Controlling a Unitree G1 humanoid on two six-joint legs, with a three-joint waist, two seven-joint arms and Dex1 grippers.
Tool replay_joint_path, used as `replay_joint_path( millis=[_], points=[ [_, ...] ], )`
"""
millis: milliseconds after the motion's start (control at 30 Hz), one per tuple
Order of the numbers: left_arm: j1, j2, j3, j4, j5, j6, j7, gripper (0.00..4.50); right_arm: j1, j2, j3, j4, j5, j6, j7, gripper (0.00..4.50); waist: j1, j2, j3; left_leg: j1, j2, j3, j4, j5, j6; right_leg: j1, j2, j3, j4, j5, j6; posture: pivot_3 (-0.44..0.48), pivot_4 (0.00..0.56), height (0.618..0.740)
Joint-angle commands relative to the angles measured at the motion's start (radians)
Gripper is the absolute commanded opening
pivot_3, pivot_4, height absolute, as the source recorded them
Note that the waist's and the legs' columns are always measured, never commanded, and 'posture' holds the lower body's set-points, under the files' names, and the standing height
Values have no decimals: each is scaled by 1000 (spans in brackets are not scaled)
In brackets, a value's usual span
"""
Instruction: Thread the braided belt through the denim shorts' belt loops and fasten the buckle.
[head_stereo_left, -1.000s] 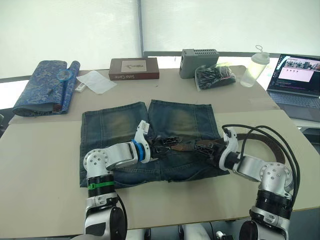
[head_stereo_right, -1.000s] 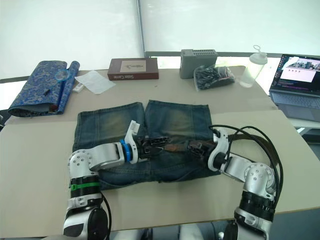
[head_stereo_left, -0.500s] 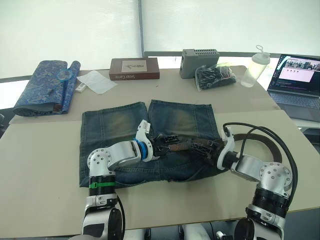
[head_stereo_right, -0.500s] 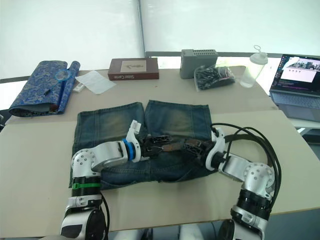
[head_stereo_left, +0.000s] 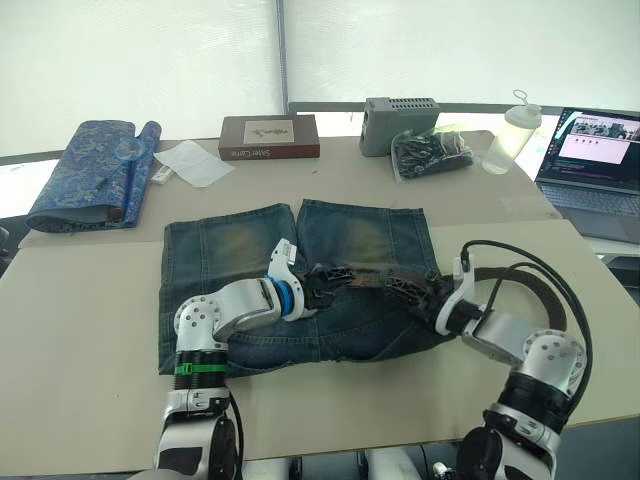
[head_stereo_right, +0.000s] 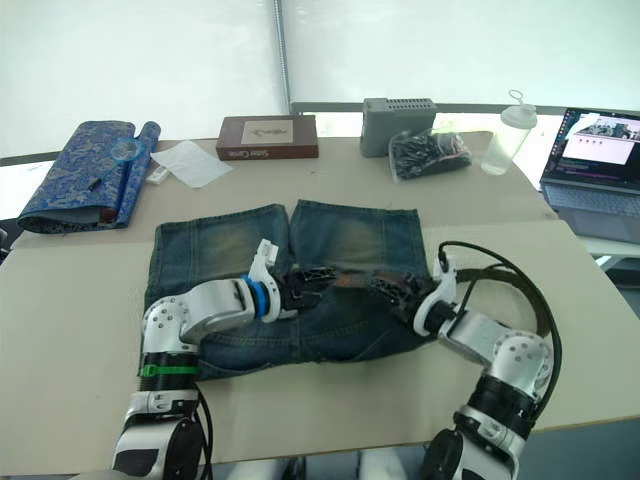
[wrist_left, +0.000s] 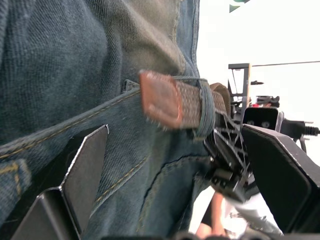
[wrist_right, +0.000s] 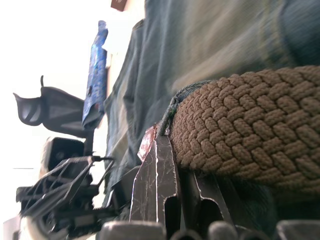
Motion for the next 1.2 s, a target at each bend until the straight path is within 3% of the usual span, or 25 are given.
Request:
replay_joint_path(
  millis=[33,200,233,300,533,567,700,767,867,1033,1200],
  points=[
    [13,-8,-10,7,-9,-33,-2,4473,9,2,29,-55,70,22,6,0,0,0,0,0,0,0,0,0,0,0,0,0,0,0,0,0,150,740],
    [17,-6,-12,-4,4,-55,-47,4473,23,-17,56,-59,90,18,11,0,0,0,0,0,0,0,0,0,0,0,0,0,0,0,0,0,150,740],
    [18,-8,-10,-11,1,-64,-57,4233,24,-25,64,-59,86,14,13,0,0,0,0,0,0,0,0,0,0,0,0,0,0,0,0,0,150,740],
    [20,-9,-11,-20,-14,-70,-71,3621,25,-35,73,-55,87,7,14,0,0,0,0,-1,0,0,0,0,0,0,0,0,0,0,0,0,150,740],
    [33,14,-44,-43,-64,-48,-94,266,25,-54,101,-47,95,-18,18,0,0,0,0,-7,0,0,1,0,0,-7,0,0,0,0,0,0,150,740],
    [34,22,-50,-44,-61,-43,-104,34,24,-57,106,-49,100,-19,23,0,0,0,0,-8,0,0,1,1,0,-8,0,0,1,0,0,0,150,740],
    [33,53,-70,-56,-48,-27,-154,34,38,-100,152,-78,78,-45,67,0,0,0,0,-10,0,0,1,1,-1,-10,1,0,1,0,0,0,150,740],
    [34,82,-81,-74,-25,-11,-206,0,48,-128,178,-112,88,-57,103,781,-1,0,0,-10,-1,0,1,1,-1,-10,0,0,1,0,0,0,150,740],
    [45,123,-75,-128,3,-18,-300,0,128,-320,381,-307,-64,-188,265,1677,0,0,0,-11,-2,0,1,1,0,-11,0,0,1,0,0,0,150,740],
    [68,158,-43,-196,-12,-53,-398,0,290,-615,525,-531,-269,-490,563,1677,5,0,0,-11,-3,0,1,1,0,-10,1,-1,0,0,1,0,150,740],
    [75,152,-52,-212,9,-102,-404,0,370,-684,487,-585,-312,-614,638,1677,11,-1,1,-10,-2,0,3,2,0,-8,0,-1,-1,0,1,0,150,740]
  ],
)
